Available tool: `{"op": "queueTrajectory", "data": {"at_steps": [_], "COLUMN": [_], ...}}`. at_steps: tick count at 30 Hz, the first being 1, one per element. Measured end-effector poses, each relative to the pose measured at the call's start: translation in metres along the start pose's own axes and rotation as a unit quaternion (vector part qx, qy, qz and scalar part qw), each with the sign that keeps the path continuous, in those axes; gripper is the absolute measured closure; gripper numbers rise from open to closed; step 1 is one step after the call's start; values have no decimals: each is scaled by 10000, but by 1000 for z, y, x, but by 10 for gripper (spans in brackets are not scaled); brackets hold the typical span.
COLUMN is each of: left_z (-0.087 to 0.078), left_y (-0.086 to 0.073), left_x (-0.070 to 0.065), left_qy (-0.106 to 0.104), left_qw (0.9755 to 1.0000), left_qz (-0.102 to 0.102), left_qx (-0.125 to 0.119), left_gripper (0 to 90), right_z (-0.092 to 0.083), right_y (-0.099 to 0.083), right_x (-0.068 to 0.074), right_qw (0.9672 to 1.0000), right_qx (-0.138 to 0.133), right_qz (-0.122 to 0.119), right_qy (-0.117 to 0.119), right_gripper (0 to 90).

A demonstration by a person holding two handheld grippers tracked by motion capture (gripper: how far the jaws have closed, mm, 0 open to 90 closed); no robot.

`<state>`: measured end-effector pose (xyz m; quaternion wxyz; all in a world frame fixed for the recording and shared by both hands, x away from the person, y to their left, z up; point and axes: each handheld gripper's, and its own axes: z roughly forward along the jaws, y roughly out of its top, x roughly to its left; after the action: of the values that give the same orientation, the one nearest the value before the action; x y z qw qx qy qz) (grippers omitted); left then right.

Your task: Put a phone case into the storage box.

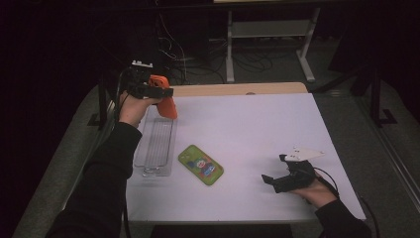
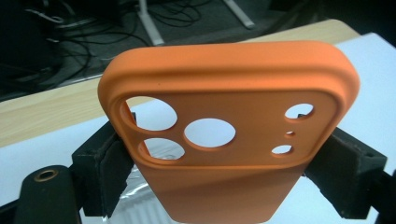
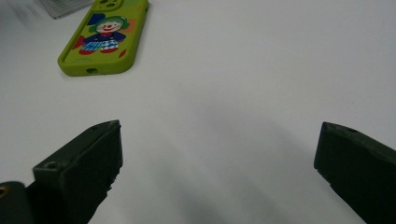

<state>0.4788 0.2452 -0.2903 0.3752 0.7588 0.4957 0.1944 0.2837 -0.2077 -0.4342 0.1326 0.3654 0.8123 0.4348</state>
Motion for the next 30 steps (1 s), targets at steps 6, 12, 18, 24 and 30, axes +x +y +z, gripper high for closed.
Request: {"op": "queueTrajectory", "data": {"at_steps": [6, 12, 18, 24, 30], "left_z": [9, 23, 39, 51, 62], "left_y": [-1, -2, -6, -13, -21], "left_x": [7, 9, 10, 10, 14], "left_qy": [437, 904, 1099, 1287, 1366], "left_qw": [9989, 9957, 9930, 9904, 9885], "left_qz": [-154, -182, -379, -360, -474], "left_qx": [-6, 92, 188, 350, 446], "left_gripper": [148, 147, 146, 145, 144], "right_z": [0, -1, -1, -2, -2], "right_y": [0, 1, 1, 1, 1], "right_x": [-1, -1, 0, 0, 0], "right_qw": [10000, 10000, 10000, 10000, 10000], "right_qx": [-30, -27, -35, -17, -21], "right_qz": [-37, -8, -18, -15, -64], "right_qy": [-12, -2, 2, -4, -16], "right_gripper": [2, 2, 2, 3, 3]}}
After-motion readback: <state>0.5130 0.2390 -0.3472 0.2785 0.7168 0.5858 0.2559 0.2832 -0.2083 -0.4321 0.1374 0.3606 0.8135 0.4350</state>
